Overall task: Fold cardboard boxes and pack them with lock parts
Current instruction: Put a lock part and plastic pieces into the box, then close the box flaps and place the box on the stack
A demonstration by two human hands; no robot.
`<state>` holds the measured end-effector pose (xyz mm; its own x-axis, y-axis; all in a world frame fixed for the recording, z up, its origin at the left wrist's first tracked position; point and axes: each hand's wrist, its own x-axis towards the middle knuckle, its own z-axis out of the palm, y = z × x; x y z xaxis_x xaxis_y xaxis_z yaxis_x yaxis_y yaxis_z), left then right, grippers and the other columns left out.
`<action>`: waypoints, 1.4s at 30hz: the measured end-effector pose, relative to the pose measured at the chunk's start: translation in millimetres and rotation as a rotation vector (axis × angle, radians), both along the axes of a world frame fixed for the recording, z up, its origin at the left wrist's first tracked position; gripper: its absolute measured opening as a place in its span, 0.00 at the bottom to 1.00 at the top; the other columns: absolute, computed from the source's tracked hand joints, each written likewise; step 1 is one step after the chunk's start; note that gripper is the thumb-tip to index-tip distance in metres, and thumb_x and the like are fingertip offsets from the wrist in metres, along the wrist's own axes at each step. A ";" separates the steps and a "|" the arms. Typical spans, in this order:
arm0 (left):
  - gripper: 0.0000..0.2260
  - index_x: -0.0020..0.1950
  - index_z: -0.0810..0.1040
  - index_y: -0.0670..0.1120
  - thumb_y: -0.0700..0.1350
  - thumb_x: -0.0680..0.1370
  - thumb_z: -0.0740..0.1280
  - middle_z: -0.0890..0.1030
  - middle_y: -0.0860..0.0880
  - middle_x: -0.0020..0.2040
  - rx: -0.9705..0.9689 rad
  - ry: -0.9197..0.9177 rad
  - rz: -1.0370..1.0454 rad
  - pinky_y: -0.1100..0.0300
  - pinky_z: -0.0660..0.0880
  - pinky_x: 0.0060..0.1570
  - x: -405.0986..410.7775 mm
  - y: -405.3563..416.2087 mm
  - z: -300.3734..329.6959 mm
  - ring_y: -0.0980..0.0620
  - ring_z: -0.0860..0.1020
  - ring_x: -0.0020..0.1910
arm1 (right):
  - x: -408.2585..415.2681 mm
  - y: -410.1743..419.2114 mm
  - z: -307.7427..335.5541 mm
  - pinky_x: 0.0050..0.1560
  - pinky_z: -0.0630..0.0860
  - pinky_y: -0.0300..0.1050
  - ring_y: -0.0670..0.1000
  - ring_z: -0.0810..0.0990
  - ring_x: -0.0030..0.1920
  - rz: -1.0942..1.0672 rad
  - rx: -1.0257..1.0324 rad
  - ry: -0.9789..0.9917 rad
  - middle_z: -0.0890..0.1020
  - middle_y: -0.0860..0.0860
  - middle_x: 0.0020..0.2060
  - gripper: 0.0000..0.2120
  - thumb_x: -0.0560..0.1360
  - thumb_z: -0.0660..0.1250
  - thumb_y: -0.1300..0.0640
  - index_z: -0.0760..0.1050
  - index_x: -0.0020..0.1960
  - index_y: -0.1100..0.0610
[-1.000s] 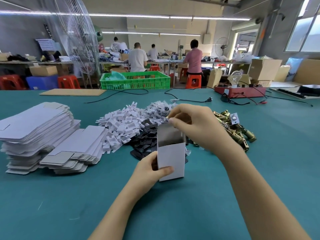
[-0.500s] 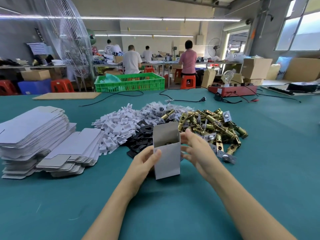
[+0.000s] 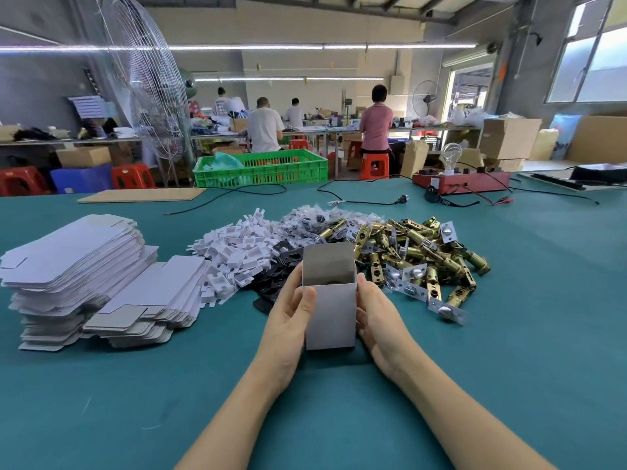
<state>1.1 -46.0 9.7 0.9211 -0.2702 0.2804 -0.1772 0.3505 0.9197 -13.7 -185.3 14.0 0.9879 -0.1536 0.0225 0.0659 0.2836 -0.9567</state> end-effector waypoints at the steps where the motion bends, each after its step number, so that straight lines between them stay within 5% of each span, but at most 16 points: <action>1: 0.26 0.72 0.69 0.58 0.61 0.75 0.67 0.78 0.50 0.67 -0.016 0.005 -0.028 0.43 0.70 0.67 -1.7 -3.2 1.0 0.48 0.76 0.67 | 0.8 0.5 -0.9 0.53 0.80 0.49 0.51 0.83 0.53 0.003 -0.005 0.007 0.84 0.53 0.52 0.27 0.74 0.60 0.37 0.75 0.60 0.58; 5: 0.25 0.73 0.70 0.55 0.64 0.79 0.53 0.78 0.47 0.67 -0.090 0.056 -0.109 0.51 0.77 0.60 -3.4 -8.2 4.8 0.47 0.77 0.66 | 1.2 3.2 -0.9 0.63 0.74 0.56 0.53 0.81 0.58 0.057 0.022 0.018 0.83 0.53 0.56 0.23 0.79 0.55 0.40 0.77 0.62 0.54; 13: 0.06 0.51 0.81 0.60 0.56 0.77 0.67 0.85 0.52 0.52 -0.045 0.138 -0.026 0.61 0.78 0.36 -1.8 -7.5 12.4 0.57 0.83 0.45 | -3.6 3.9 3.8 0.55 0.78 0.49 0.52 0.82 0.56 0.112 0.030 -0.016 0.84 0.54 0.55 0.26 0.71 0.57 0.32 0.82 0.56 0.46; 19: 0.11 0.50 0.82 0.59 0.44 0.80 0.63 0.85 0.50 0.51 -0.081 0.122 -0.001 0.60 0.80 0.38 -1.0 -8.1 16.4 0.55 0.83 0.44 | -3.4 2.2 6.7 0.55 0.78 0.50 0.53 0.83 0.54 0.116 -0.007 -0.017 0.84 0.54 0.53 0.26 0.69 0.60 0.31 0.81 0.56 0.46; 24: 0.14 0.56 0.81 0.59 0.42 0.80 0.62 0.85 0.50 0.55 -0.106 0.096 -0.009 0.59 0.80 0.41 -3.6 -11.1 22.6 0.53 0.83 0.48 | -4.2 0.1 12.1 0.45 0.78 0.45 0.49 0.83 0.46 0.071 -0.083 -0.009 0.86 0.50 0.48 0.14 0.76 0.61 0.40 0.83 0.49 0.43; 29: 0.21 0.48 0.83 0.63 0.39 0.82 0.58 0.86 0.53 0.50 -0.140 0.092 -0.014 0.62 0.79 0.39 -5.9 -10.3 27.4 0.56 0.83 0.44 | -3.8 2.6 17.2 0.47 0.74 0.48 0.53 0.80 0.48 -0.001 -0.142 -0.105 0.84 0.51 0.50 0.10 0.76 0.61 0.46 0.79 0.52 0.42; 34: 0.19 0.48 0.84 0.60 0.39 0.82 0.59 0.85 0.53 0.49 -0.148 0.131 0.014 0.62 0.79 0.38 -3.1 -7.0 27.6 0.57 0.82 0.42 | -3.3 1.4 26.7 0.46 0.75 0.41 0.47 0.79 0.47 -0.081 -0.208 -0.305 0.81 0.52 0.51 0.23 0.81 0.57 0.62 0.71 0.60 0.32; 37: 0.18 0.46 0.84 0.59 0.39 0.82 0.60 0.85 0.52 0.47 -0.163 0.144 0.025 0.62 0.79 0.39 -2.4 -7.1 27.0 0.57 0.80 0.41 | -5.5 5.8 27.1 0.43 0.72 0.31 0.41 0.77 0.42 -0.119 -0.256 -0.369 0.80 0.47 0.42 0.21 0.81 0.55 0.66 0.75 0.55 0.40; 42: 0.18 0.41 0.84 0.55 0.39 0.81 0.60 0.85 0.52 0.43 -0.164 0.121 0.027 0.64 0.76 0.33 -3.7 -6.5 28.8 0.57 0.80 0.37 | -8.8 14.8 20.9 0.43 0.70 0.30 0.42 0.75 0.42 -0.231 -0.242 -0.399 0.79 0.43 0.39 0.17 0.81 0.52 0.67 0.75 0.47 0.51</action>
<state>-2.6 -52.5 38.5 0.9570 -0.2046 0.2056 -0.0804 0.4940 0.8657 -22.5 -170.4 34.9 0.8363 -0.3104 0.4519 0.4731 -0.0080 -0.8810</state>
